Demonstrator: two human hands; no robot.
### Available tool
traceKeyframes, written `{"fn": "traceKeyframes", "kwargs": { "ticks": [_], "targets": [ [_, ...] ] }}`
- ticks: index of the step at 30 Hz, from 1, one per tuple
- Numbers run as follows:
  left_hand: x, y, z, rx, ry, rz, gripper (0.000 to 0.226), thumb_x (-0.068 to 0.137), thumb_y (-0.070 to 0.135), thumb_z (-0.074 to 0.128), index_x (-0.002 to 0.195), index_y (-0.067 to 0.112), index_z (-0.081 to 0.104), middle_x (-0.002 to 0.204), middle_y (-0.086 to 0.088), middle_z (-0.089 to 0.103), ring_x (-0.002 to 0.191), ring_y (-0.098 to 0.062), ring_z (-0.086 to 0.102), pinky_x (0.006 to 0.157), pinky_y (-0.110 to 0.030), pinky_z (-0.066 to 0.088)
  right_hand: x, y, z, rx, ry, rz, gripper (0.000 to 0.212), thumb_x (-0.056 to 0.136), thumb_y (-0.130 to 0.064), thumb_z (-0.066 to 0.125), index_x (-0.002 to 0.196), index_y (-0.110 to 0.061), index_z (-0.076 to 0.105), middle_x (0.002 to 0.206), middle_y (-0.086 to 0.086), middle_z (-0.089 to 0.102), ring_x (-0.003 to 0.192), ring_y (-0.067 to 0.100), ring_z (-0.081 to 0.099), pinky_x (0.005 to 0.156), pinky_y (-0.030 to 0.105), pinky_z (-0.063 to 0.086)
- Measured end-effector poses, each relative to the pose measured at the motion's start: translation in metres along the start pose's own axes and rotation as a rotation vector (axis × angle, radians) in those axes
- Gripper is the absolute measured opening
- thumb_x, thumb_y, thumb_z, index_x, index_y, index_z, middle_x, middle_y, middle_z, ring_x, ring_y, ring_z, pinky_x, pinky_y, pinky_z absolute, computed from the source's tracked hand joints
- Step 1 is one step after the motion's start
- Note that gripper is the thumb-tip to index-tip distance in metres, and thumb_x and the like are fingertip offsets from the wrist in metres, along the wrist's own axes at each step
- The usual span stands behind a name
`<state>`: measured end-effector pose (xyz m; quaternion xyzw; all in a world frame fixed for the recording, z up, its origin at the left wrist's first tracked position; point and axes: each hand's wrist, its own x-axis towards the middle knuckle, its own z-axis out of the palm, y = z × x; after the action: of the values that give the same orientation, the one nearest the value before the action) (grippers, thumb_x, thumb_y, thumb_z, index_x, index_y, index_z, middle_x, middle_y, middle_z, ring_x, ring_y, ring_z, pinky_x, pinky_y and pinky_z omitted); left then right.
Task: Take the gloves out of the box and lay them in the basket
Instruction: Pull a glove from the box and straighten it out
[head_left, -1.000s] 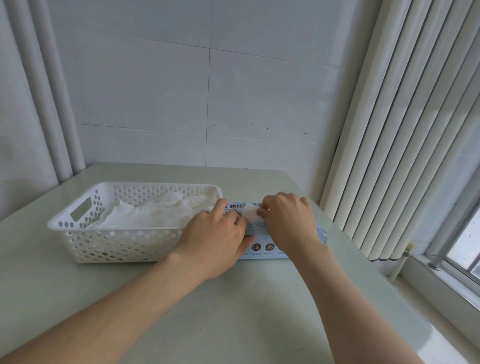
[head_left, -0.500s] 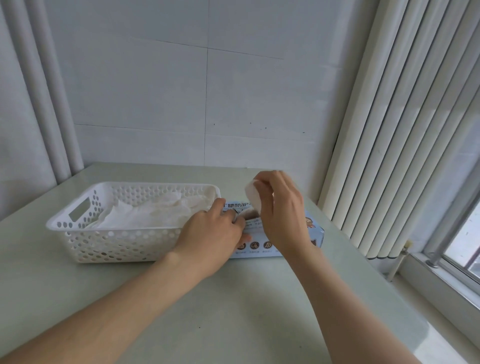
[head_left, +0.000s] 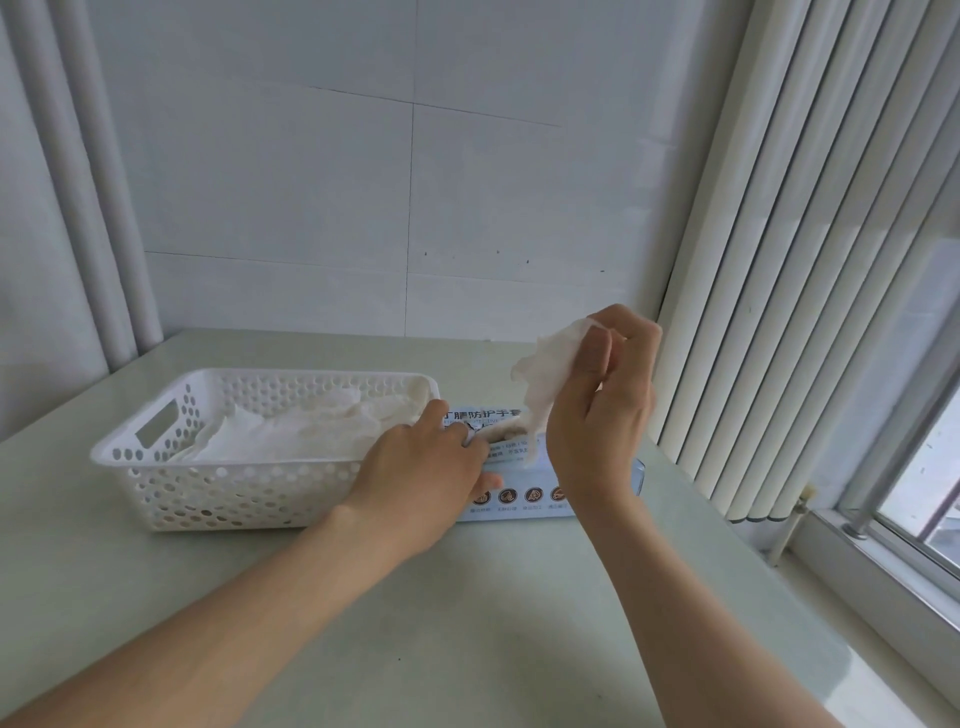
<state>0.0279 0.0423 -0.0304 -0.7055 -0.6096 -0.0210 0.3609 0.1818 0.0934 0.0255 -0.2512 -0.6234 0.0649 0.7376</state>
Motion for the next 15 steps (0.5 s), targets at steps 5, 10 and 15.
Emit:
{"fn": "traceKeyframes", "kwargs": {
  "ticks": [5,10,15],
  "targets": [
    [0.001,-0.003,-0.002,-0.099,-0.038,-0.031,0.061,0.100,0.057,0.031,0.088,0.021,0.078,0.077,0.002,0.069,0.108,-0.033,0.067,0.066,-0.037,0.049,0.006,-0.020,0.002,0.042,0.047,-0.023,0.010,0.113,-0.019,0.037,0.111,-0.025,0.045,0.070,0.006,0.051,0.060,0.020,0.047,0.054,0.028,0.036],
    [0.004,-0.004,-0.021,-0.443,-0.051,-0.176,0.047,0.097,0.053,0.025,0.084,0.026,0.061,0.084,0.009,0.064,0.123,-0.023,0.049,0.106,-0.040,0.034,0.000,-0.015,0.007,0.068,-0.076,0.214,0.013,0.113,-0.016,0.043,0.104,-0.017,0.052,0.059,-0.014,0.037,0.054,0.008,0.038,0.053,0.019,0.031],
    [0.011,-0.008,-0.044,-0.934,0.132,-0.390,0.044,0.092,0.053,0.024,0.074,0.022,0.051,0.069,0.001,0.057,0.088,-0.023,0.053,0.085,-0.040,0.045,0.000,-0.003,0.009,0.180,-0.229,0.571,0.021,0.114,-0.025,0.044,0.107,-0.014,0.061,0.061,-0.012,0.052,0.057,0.009,0.047,0.058,0.024,0.041]
  ]
}}
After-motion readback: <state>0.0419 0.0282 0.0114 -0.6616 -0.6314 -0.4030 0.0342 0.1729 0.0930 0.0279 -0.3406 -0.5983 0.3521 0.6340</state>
